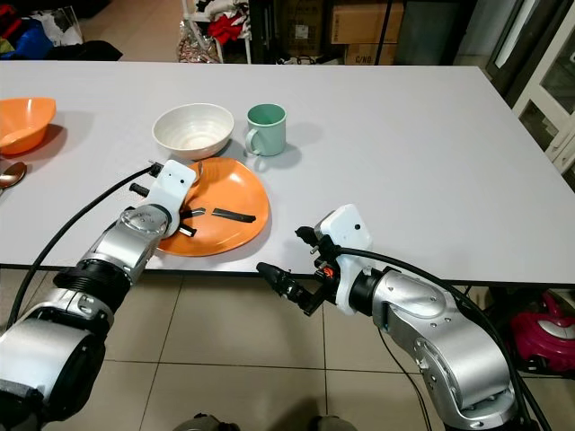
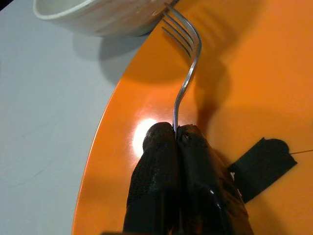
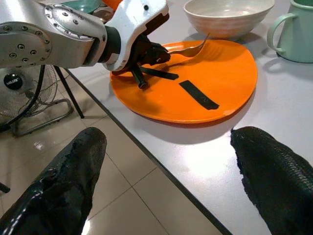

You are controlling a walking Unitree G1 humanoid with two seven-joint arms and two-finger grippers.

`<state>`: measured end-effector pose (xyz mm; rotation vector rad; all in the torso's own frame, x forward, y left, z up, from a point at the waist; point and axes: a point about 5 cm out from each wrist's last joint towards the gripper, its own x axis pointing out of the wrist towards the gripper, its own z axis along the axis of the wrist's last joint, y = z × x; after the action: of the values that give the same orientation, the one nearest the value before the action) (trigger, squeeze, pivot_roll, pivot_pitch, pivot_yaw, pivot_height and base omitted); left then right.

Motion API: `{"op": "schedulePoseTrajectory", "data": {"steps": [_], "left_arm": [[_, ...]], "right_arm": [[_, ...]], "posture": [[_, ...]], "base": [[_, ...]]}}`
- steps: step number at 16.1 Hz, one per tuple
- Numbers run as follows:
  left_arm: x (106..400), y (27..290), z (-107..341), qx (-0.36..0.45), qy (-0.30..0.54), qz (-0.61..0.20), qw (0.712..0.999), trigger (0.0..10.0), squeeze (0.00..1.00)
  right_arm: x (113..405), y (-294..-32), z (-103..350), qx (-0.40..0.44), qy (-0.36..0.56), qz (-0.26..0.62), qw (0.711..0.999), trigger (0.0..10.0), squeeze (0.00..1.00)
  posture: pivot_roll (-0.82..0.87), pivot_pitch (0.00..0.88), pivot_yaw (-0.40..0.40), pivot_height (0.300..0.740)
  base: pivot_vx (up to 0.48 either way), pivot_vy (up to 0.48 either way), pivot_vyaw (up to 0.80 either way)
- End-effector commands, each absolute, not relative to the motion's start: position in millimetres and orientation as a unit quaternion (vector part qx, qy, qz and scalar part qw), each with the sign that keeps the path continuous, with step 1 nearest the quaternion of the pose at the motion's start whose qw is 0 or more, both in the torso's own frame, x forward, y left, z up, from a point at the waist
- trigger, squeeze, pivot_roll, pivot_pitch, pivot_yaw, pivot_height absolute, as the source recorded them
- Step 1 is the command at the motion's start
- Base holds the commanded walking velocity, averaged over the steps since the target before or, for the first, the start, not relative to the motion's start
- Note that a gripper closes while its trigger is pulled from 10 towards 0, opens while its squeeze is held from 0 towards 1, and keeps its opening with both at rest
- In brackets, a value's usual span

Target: Setting the table

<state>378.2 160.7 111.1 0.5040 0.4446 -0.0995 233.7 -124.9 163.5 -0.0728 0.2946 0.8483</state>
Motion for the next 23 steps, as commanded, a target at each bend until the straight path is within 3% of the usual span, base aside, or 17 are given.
{"op": "schedulePoseTrajectory", "data": {"steps": [1, 2, 3, 12, 16, 17, 18, 19, 23], "left_arm": [[380.0, 164.4, 113.5, 0.243, 0.217, -0.040, 0.945, 10.0, 0.58], [379.8, 163.3, 112.4, 0.241, 0.218, -0.040, 0.945, 10.0, 0.70], [379.4, 161.8, 111.4, 0.236, 0.219, -0.041, 0.946, 10.0, 0.99], [380.3, 149.9, 135.3, 0.162, 0.180, -0.046, 0.969, 10.0, 1.00], [365.0, 151.6, 158.5, 0.129, 0.141, -0.041, 0.981, 10.0, 1.00], [360.7, 151.9, 161.8, 0.119, 0.131, -0.043, 0.983, 10.0, 0.93], [338.5, 152.1, 185.2, 0.097, 0.038, -0.062, 0.993, 10.0, 0.07], [321.8, 155.6, 199.3, 0.069, -0.010, -0.056, 0.996, 10.0, 0.00], [275.9, 166.8, 203.5, 0.137, -0.048, -0.049, 0.988, 10.0, 0.00]], "right_arm": [[230.1, -123.1, 165.8, -0.033, 0.139, 0.421, 0.896, 10.0, 0.00], [229.9, -123.2, 165.8, -0.034, 0.139, 0.421, 0.896, 10.0, 0.00], [229.7, -123.2, 165.6, -0.034, 0.139, 0.421, 0.896, 10.0, 0.00], [231.0, -129.0, 167.9, -0.031, 0.135, 0.417, 0.898, 10.0, 0.00], [230.6, -129.5, 168.3, -0.028, 0.133, 0.423, 0.896, 10.0, 0.00], [230.0, -129.0, 168.3, -0.027, 0.133, 0.424, 0.896, 10.0, 0.00], [229.5, -129.4, 167.2, -0.013, 0.130, 0.402, 0.907, 10.0, 0.00], [230.9, -130.8, 167.1, 0.000, 0.119, 0.370, 0.921, 10.0, 0.00], [241.3, -138.9, 158.0, 0.020, 0.100, 0.228, 0.968, 10.0, 0.00]], "posture": [[-0.16, 0.080, 0.053, 0.740], [-0.16, 0.080, 0.053, 0.740], [-0.16, 0.080, 0.053, 0.740], [-0.15, 0.062, 0.055, 0.740], [-0.14, 0.038, 0.057, 0.740], [-0.14, 0.036, 0.059, 0.740], [-0.14, 0.029, 0.066, 0.740], [-0.14, 0.025, 0.071, 0.740], [-0.12, 0.019, 0.078, 0.740]], "base": [[0.000, 0.000, 0.00], [0.000, 0.000, 0.00], [0.000, 0.000, 0.00], [0.000, 0.000, 0.00], [0.000, 0.000, 0.00], [0.000, 0.000, 0.00], [0.000, 0.000, 0.00], [0.000, 0.000, 0.00], [0.000, 0.000, 0.35]]}}
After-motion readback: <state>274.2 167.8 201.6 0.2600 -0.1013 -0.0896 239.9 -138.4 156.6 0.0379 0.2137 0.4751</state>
